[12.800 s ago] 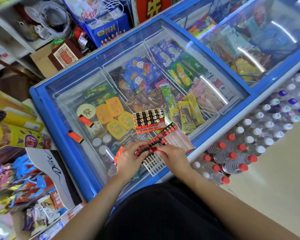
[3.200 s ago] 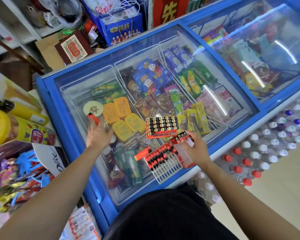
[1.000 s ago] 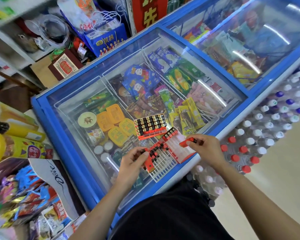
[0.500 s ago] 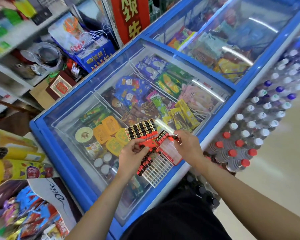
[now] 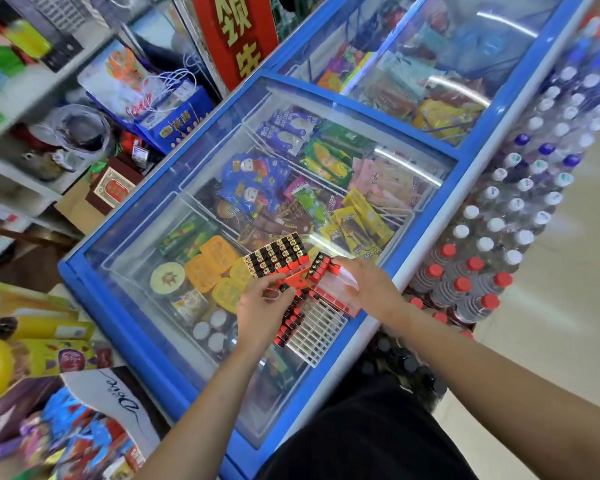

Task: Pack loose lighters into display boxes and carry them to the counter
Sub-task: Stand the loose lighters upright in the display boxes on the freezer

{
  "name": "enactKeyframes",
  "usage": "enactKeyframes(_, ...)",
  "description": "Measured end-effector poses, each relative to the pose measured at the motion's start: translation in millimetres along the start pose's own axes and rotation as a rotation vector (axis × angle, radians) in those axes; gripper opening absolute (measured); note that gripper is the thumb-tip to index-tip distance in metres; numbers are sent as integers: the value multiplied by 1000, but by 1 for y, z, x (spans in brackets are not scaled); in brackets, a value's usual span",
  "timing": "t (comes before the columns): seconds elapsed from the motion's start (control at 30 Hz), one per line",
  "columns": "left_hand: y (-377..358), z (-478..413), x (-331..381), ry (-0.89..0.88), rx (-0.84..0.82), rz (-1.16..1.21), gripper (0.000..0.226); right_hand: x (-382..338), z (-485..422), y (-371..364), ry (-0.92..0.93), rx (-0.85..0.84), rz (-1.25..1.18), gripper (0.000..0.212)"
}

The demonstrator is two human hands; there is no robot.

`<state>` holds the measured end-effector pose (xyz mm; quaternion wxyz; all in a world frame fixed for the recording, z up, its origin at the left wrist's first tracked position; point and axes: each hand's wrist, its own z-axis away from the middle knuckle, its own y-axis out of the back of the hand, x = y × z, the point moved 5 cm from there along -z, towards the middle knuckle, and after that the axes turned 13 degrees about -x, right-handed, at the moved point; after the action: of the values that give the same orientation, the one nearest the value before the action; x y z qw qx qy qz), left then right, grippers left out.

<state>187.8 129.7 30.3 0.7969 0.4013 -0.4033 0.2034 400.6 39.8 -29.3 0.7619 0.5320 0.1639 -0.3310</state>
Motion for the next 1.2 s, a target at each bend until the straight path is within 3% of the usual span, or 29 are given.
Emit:
enactKeyframes(0.13,-2,-9,6,-19,8,-31,26,6,0,-2,-100,0,30,72)
enactKeyframes(0.33,-17,-23,15,-38,-1,-117,20,19,13,-4,-109,47,4,68)
enactKeyframes(0.53,-39,-41,9,2,-65,-378,30,22,24,-11,-84,16,-67,73)
enactKeyframes(0.8,-48,-47,22,61,-3,-692,37,22,29,-13,-88,-60,-22,80)
enactKeyframes(1.2,-60,-56,18,130,-74,-653,45,20,30,-17,-104,-52,-55,80)
